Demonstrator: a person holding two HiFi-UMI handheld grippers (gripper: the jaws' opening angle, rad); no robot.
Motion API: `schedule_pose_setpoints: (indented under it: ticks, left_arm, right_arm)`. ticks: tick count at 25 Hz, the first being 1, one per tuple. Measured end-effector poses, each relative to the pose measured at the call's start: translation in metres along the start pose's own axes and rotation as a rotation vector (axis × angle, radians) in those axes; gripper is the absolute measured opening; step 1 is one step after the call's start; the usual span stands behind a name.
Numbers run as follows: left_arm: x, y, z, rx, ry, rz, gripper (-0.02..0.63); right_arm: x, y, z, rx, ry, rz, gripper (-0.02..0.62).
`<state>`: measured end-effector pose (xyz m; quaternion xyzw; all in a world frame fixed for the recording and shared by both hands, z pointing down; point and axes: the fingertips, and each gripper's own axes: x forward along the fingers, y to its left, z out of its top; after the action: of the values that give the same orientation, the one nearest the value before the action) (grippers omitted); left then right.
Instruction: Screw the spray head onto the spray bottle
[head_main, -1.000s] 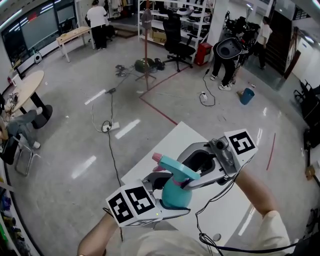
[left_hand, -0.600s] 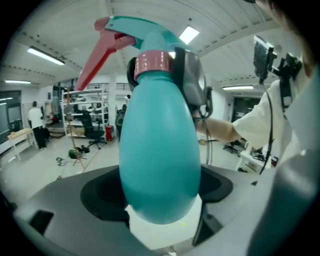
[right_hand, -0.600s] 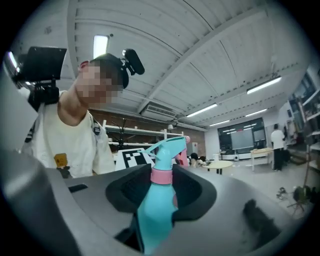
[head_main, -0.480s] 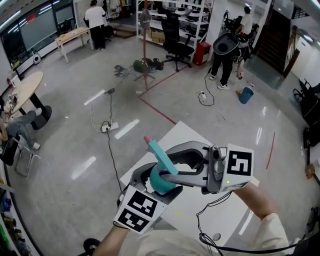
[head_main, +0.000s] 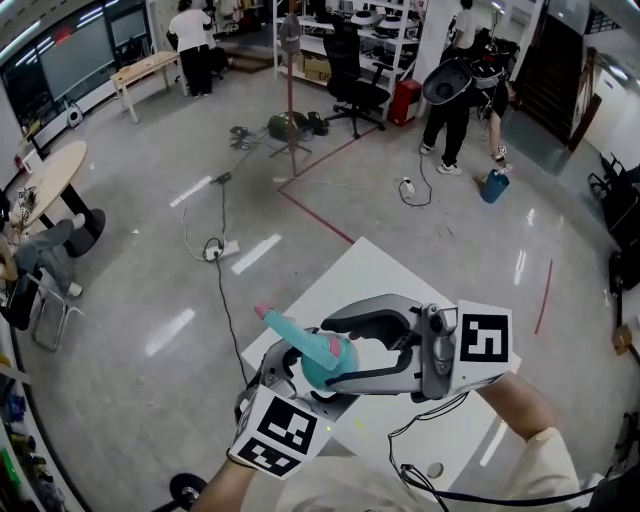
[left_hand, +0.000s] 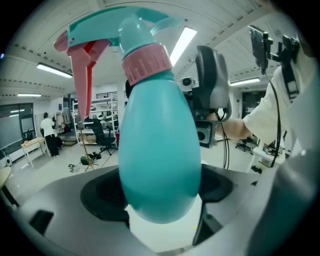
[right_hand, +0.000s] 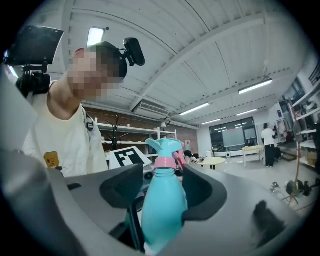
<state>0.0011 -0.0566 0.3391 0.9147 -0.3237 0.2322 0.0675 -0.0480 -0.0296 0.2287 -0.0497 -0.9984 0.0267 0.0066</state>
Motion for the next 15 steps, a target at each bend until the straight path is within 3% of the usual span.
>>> schedule_pose_setpoints:
  ticks: [3,10,15]
  left_arm:
    - [-0.015,-0.009,0.003,0.109,0.021,-0.007,0.419]
    - [-0.043,-0.058,0.006,0.335,0.040,-0.246,0.419]
    - [-0.049,-0.074,-0.010,0.438,0.090,-0.314,0.419]
  right_arm:
    - [-0.008,0.016,0.010,0.004,0.005,0.062,0.233]
    - [-0.036,0.049,0.039,0.117,0.015,0.377,0.233]
    - [-0.031,0.080,0.029,0.103,0.078,0.543,0.229]
